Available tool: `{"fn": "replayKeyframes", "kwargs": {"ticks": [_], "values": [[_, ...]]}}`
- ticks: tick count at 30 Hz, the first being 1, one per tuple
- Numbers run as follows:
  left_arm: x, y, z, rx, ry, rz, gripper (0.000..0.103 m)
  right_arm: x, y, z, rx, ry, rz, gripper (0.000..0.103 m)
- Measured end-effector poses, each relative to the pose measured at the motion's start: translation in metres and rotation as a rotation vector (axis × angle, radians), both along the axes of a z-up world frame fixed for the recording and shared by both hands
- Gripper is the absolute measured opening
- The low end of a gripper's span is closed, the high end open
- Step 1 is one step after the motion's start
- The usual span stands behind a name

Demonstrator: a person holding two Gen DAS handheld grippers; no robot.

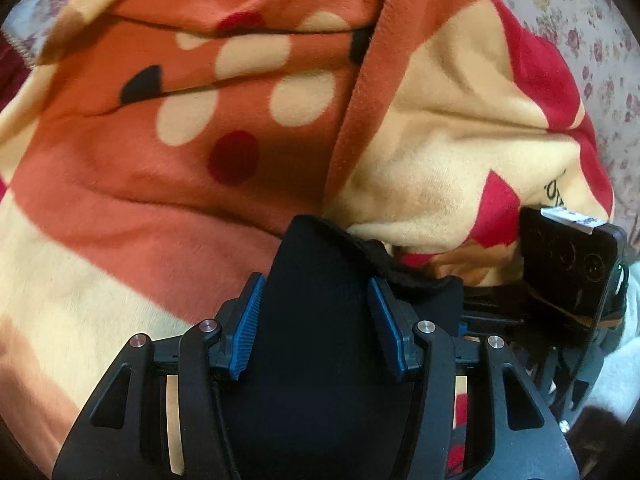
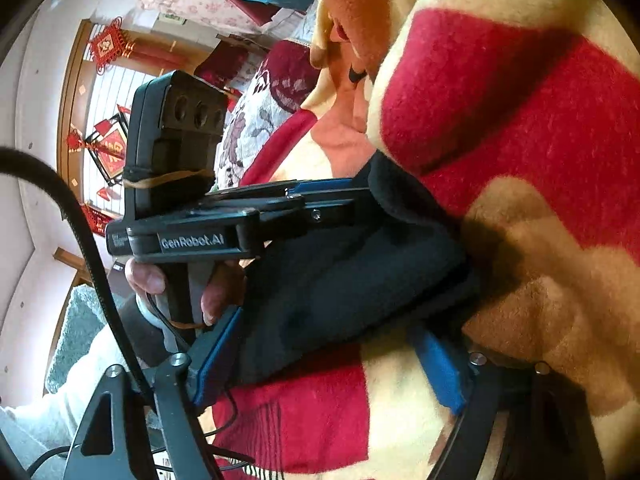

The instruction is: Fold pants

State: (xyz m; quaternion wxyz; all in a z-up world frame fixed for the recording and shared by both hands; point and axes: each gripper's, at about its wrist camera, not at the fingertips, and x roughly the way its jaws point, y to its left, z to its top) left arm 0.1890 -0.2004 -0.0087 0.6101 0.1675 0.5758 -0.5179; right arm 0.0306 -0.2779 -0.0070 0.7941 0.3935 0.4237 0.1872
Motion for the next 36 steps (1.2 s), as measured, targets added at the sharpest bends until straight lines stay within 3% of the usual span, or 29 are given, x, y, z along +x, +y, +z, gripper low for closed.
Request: {"fn": "replayKeyframes", "kwargs": {"ticks": [5, 8, 10, 15, 20, 24, 27, 30, 32, 36], "values": [[0.002, -0.009, -0.007, -0.027, -0.009, -0.015, 0.048, 0.006, 0.002, -0.004, -0.026, -0.009, 0.015, 0.047], [-0.006, -0.006, -0.005, -0.063, -0.024, -0.025, 0.026, 0.007, 0.001, -0.006, -0.030, -0.009, 0.035, 0.032], [-0.012, -0.003, -0.003, -0.077, -0.041, -0.017, 0.020, 0.009, 0.001, -0.002, -0.030, -0.012, 0.057, 0.024], [-0.021, 0.021, 0.022, -0.166, -0.074, 0.054, 0.017, 0.012, 0.016, 0.032, -0.199, -0.109, 0.143, 0.022], [-0.024, 0.061, 0.072, -0.294, -0.130, 0.169, 0.016, 0.011, 0.037, 0.075, -0.301, -0.233, 0.222, 0.022], [-0.028, 0.104, 0.109, -0.383, -0.168, 0.276, 0.016, 0.012, 0.070, 0.108, -0.407, -0.344, 0.325, 0.022], [-0.038, 0.161, 0.124, -0.441, -0.176, 0.395, 0.016, 0.006, 0.108, 0.127, -0.490, -0.428, 0.430, 0.022], [-0.049, 0.211, 0.116, -0.468, -0.161, 0.541, 0.016, 0.005, 0.153, 0.128, -0.552, -0.481, 0.558, 0.022], [-0.062, 0.258, 0.104, -0.450, -0.167, 0.672, 0.016, 0.005, 0.185, 0.112, -0.558, -0.493, 0.661, 0.022], [-0.083, 0.328, 0.075, -0.363, -0.131, 0.865, 0.016, 0.017, 0.234, 0.060, -0.476, -0.386, 0.845, 0.022]]}}
